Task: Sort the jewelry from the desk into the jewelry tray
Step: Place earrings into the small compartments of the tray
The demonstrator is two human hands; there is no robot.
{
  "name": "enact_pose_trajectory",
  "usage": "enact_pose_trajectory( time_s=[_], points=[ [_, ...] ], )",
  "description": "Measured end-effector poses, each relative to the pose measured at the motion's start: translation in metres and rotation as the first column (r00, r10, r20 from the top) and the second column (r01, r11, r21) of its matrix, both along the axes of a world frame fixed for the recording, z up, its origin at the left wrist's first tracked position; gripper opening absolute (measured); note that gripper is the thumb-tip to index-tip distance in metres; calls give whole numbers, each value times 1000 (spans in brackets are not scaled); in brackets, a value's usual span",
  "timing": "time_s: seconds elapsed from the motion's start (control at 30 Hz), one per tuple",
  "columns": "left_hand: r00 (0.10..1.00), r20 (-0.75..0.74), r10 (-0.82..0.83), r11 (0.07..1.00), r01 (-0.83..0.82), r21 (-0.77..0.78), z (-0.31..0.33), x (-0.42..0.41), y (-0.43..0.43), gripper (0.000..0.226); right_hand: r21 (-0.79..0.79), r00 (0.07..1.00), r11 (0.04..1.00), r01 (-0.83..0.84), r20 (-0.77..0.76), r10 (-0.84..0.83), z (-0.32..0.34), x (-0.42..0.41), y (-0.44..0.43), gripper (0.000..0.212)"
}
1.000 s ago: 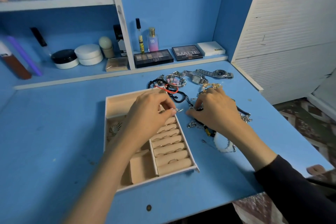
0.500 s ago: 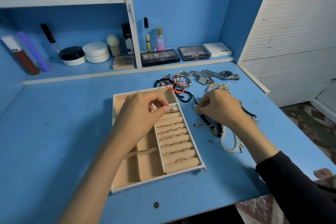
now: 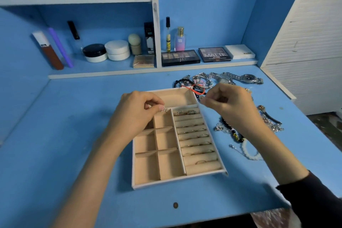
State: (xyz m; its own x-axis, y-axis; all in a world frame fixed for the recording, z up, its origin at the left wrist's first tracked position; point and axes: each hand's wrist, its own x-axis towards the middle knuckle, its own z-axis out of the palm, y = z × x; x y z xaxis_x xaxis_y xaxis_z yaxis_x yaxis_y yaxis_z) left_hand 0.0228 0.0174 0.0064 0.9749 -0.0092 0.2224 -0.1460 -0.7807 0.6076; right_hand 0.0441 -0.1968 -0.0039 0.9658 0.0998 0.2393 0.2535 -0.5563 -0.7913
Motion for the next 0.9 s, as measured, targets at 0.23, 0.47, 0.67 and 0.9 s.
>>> enact_pose_trajectory(
  time_s=[0.23, 0.47, 0.67, 0.9],
  points=[
    [982, -132, -135, 981, 151, 119, -8, 1, 0, 13, 1, 993, 994, -113, 12, 113, 13, -4, 21, 10],
    [980, -121, -160, 962, 183, 205, -15, 3, 1, 20, -48, 985, 984, -171, 13, 172, 15, -4, 35, 10],
    [984, 176, 32, 999, -27, -31, -20, 0, 8, 17, -249, 969, 938, -240, -10, 245, 13, -1, 50, 9],
    [945, 296, 141, 979, -89, -183, -30, -3, 16, 18, -566, 952, 794, -223, 48, 301, 0, 1, 76, 13]
  ],
)
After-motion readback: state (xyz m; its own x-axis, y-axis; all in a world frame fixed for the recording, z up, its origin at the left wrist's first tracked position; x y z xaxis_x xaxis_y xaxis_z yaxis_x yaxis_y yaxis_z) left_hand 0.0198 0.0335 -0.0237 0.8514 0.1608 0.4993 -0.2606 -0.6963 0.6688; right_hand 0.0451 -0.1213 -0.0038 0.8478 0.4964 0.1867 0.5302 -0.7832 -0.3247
